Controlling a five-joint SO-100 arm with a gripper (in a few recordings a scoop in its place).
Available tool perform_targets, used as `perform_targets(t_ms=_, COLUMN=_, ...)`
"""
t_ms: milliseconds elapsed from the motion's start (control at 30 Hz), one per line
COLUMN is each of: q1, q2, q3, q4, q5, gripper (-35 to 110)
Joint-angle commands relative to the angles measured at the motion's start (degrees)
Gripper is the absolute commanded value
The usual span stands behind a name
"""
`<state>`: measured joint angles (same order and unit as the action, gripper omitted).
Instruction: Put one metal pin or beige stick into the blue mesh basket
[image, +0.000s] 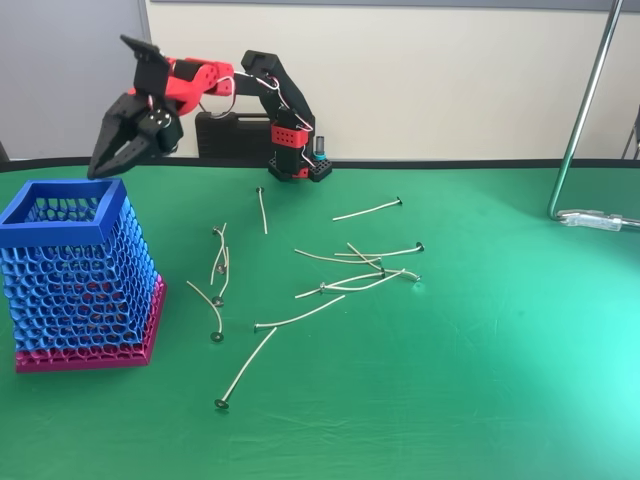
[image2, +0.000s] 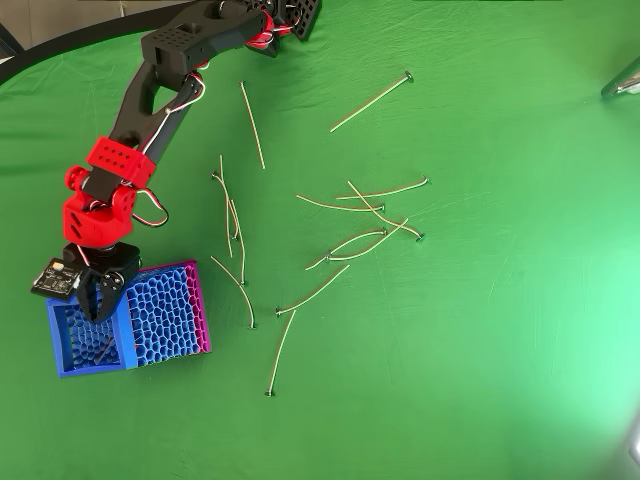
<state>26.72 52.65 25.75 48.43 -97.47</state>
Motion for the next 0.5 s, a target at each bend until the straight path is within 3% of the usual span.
perform_targets(t_ms=0, q1=-1.23, q2=6.06, q3=-6.06, q4=5.19, q5=2.37, gripper=1)
perform_targets(t_ms=233, q1=-5.62, q2=17.4, q3=-2.29, q4=20.13, q5=9.84, gripper=1)
perform_targets(t_ms=467, q1=-10.28, q2=31.29, q3=14.68, q4=23.12, q5=18.72, gripper=1)
